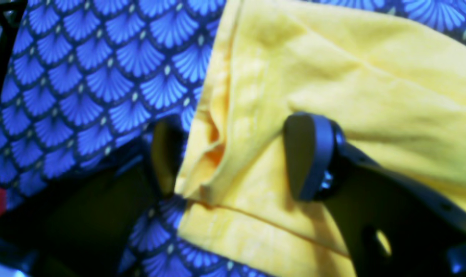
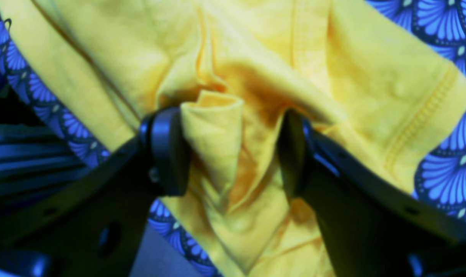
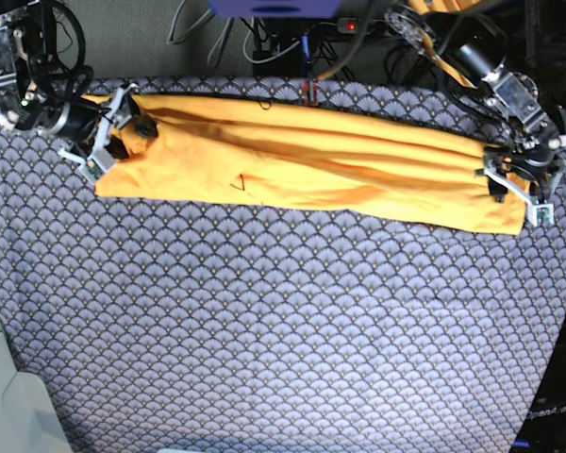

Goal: Fold the T-shirt properly
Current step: 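Regrasp the shirt end with the left gripper and tighten the fold, then carry the held shirt end with the left gripper toward the right gripper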

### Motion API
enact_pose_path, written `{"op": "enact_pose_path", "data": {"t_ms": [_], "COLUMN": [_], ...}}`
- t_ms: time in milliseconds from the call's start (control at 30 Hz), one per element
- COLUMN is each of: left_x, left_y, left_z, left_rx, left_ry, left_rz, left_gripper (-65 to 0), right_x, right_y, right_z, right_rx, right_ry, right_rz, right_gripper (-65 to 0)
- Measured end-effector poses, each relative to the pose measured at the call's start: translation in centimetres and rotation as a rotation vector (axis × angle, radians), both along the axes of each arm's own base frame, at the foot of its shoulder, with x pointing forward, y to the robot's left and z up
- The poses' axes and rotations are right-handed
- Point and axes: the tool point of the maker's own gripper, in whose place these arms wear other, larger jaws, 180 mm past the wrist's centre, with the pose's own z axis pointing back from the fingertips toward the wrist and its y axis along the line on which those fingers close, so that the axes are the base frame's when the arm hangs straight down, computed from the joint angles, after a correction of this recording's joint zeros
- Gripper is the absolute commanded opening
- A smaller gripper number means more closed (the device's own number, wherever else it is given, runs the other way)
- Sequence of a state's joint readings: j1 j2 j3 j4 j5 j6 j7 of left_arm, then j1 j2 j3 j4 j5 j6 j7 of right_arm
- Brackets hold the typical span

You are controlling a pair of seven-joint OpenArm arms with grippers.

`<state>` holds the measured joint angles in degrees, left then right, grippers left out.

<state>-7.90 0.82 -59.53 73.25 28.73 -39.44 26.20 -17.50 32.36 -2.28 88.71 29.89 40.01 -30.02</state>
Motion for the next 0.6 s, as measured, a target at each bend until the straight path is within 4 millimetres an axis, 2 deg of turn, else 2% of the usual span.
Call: {"op": "enact_pose_path", "data": {"t_ms": [167, 233, 300, 400, 433, 600], "left_x": [0.0, 0.1, 0.3, 1.1, 1.2, 0.7], "left_y": [0.1, 0.3, 0.5, 0.2, 0.0, 0.1], "left_z": [-1.0, -1.3, -1.6, -1.8, -1.9, -1.8], "left_rx": [-0.096, -0.124, -0.138, -0.165, -0.186, -0.171], "left_ry": [-0.103, -0.132, -0.144, -0.176, -0.187, -0.184], "left_rz": [0.061, 0.065, 0.049, 0.056, 0.054, 0.06], "left_gripper": [-23.5, -26.1, -36.3, -59.7, -65.0, -65.0], "right_x": [0.0, 0.0, 0.0, 0.0, 0.0, 0.0], "right_y": [0.0, 0.0, 0.0, 0.0, 0.0, 0.0], "right_z": [0.0, 0.0, 0.0, 0.0, 0.0, 0.0], "right_rx": [-0.001, -0.002, -0.002, 0.003, 0.002, 0.002], "right_ry": [0.001, 0.001, 0.002, 0.002, 0.002, 0.002], "right_rz": [0.0, 0.0, 0.0, -0.001, -0.001, -0.001], "right_gripper": [-28.2, -28.2, -28.2, -28.2, -28.2, -28.2]}}
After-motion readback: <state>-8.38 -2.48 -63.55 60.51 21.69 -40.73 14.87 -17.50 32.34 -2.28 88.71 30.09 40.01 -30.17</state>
